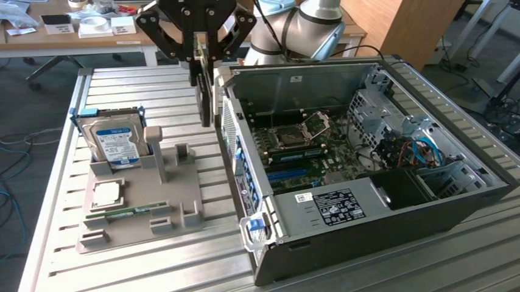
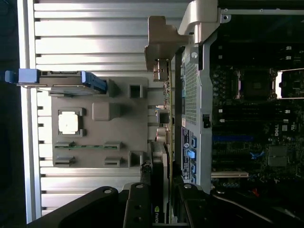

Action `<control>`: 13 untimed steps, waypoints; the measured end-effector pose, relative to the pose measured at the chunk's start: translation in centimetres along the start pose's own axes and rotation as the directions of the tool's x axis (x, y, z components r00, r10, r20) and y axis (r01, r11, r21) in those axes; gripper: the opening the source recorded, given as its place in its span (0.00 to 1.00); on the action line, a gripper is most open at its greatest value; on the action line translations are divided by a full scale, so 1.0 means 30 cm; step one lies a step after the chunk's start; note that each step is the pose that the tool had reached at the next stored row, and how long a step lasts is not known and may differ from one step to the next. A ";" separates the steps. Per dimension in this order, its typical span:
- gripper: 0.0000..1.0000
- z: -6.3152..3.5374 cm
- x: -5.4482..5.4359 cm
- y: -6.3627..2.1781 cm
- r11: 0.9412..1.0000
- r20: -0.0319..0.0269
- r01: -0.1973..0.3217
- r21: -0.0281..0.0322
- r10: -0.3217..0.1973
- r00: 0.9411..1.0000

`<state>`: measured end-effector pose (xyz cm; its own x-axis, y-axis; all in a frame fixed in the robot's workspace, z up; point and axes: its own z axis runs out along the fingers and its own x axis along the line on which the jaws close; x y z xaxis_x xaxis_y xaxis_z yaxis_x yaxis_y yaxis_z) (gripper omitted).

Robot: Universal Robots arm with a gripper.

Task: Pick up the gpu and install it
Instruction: 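Pick up the gpu and move the gpu toward the slot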

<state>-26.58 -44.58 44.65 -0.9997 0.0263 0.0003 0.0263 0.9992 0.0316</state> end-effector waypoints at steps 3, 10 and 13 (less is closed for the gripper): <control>0.27 0.000 -0.023 0.001 1.000 0.000 0.000 0.000 0.000 1.000; 0.27 0.000 -0.075 0.002 1.000 0.000 0.000 0.000 0.000 1.000; 0.27 0.000 -0.108 0.003 1.000 0.000 0.000 0.000 0.000 1.000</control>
<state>-23.34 -44.58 44.66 -0.9997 0.0264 0.0004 0.0264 0.9992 0.0316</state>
